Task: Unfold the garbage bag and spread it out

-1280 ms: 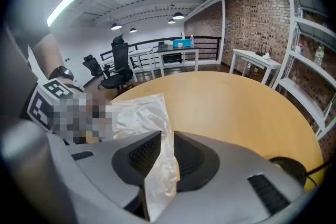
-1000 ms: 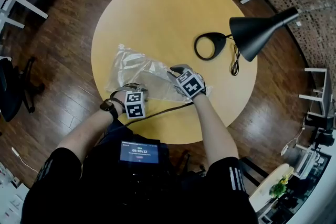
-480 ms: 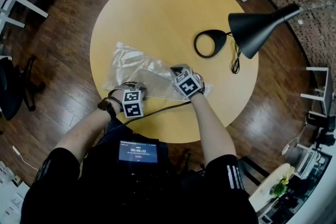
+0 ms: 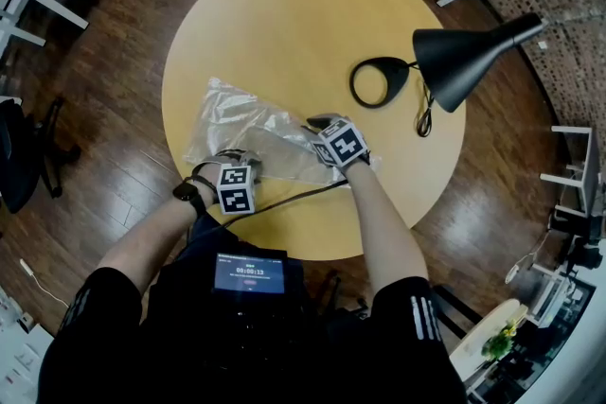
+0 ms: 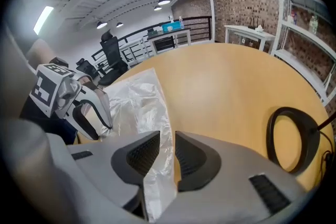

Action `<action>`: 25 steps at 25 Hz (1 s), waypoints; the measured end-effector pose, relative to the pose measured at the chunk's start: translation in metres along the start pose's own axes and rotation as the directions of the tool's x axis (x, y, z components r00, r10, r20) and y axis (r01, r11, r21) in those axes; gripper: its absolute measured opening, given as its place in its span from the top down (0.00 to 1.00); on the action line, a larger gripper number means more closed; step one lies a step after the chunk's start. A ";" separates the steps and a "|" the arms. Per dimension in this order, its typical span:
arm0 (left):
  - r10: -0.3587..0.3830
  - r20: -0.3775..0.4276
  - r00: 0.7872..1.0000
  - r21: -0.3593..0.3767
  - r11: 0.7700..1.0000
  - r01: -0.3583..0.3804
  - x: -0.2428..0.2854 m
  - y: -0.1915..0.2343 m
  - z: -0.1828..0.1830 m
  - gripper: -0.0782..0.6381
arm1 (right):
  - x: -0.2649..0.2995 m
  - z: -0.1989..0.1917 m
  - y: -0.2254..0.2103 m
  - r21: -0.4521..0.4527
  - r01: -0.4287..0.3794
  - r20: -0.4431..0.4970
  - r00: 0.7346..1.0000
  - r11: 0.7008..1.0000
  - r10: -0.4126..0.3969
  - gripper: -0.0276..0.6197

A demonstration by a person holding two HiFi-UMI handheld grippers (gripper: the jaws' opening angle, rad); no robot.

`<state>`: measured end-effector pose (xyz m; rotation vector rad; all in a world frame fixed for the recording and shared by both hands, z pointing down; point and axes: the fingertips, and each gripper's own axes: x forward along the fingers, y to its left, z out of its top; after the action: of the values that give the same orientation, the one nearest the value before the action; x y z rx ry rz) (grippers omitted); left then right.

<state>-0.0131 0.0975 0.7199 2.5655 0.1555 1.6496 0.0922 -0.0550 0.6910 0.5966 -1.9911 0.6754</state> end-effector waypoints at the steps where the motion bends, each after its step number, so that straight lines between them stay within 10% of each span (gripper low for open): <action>1: 0.001 0.001 1.000 -0.001 1.000 -0.001 0.000 0.000 0.000 0.59 | 0.004 -0.007 0.000 0.008 -0.006 -0.029 1.000 1.000 0.006 0.77; 7: 0.007 0.005 1.000 -0.009 1.000 -0.007 0.000 -0.002 -0.003 0.59 | 0.012 -0.017 0.001 -0.015 0.012 -0.053 0.999 1.000 -0.013 0.93; 25: 0.001 -0.032 0.999 -0.002 1.000 -0.001 -0.005 -0.007 -0.018 0.59 | 0.024 0.012 -0.019 -0.270 0.122 -0.055 0.988 0.955 -0.141 0.84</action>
<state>-0.0318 0.1040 0.7218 2.5389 0.1548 1.6903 0.0866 -0.0800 0.7110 0.5273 -1.9124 0.3355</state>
